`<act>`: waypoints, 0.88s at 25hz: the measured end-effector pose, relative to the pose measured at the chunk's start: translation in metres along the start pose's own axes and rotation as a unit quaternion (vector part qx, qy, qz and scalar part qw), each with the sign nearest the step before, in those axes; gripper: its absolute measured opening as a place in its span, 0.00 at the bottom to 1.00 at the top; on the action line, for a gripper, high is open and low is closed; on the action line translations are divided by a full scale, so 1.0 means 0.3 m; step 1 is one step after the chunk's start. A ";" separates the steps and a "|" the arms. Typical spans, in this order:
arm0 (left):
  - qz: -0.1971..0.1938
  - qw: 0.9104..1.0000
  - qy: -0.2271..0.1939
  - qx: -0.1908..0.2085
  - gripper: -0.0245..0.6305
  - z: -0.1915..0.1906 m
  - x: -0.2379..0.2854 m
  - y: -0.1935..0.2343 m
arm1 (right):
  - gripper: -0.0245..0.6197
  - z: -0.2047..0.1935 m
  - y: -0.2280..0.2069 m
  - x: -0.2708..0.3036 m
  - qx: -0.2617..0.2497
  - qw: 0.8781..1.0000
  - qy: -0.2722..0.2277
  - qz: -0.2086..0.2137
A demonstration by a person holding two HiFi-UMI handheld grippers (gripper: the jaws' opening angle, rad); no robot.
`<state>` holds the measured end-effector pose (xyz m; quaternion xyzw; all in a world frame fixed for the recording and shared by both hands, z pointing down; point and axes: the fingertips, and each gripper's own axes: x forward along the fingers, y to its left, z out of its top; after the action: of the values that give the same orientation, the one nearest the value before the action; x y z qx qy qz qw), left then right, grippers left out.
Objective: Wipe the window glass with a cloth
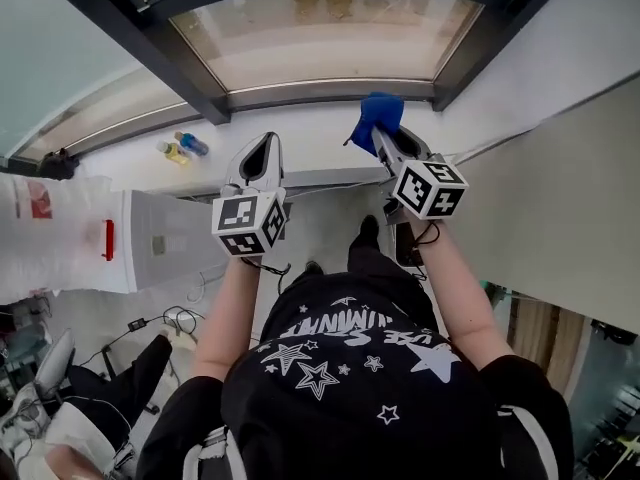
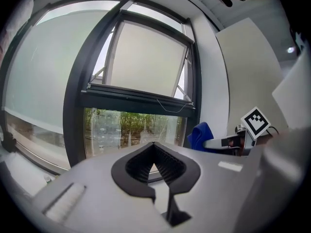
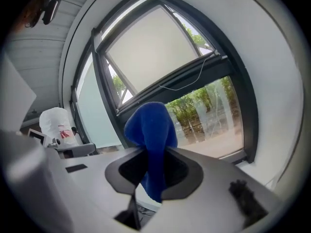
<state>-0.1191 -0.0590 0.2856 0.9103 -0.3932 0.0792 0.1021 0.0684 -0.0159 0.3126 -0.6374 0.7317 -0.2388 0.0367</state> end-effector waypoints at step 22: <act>0.086 0.996 0.006 0.009 0.05 0.061 0.381 0.097 | 0.16 0.108 -0.103 0.447 -0.043 0.988 0.059 0.135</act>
<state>-0.0617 -0.1630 0.2973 0.8733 -0.4692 0.0965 0.0894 0.0836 -0.1553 0.3300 -0.5188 0.8213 -0.2372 -0.0021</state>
